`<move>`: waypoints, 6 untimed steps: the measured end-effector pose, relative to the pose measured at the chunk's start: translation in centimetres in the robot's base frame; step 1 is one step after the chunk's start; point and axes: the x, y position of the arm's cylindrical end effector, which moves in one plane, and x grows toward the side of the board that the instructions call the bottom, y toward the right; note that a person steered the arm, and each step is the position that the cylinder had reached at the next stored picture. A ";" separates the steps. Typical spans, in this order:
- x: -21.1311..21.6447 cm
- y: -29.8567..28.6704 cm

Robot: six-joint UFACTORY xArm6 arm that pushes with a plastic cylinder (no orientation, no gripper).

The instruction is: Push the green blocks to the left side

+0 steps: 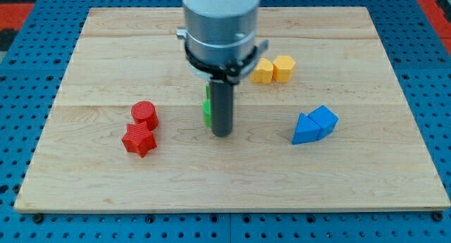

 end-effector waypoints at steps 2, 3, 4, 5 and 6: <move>-4.3 -0.7; -3.7 2.8; -6.1 7.9; -7.9 5.2; -7.1 -0.6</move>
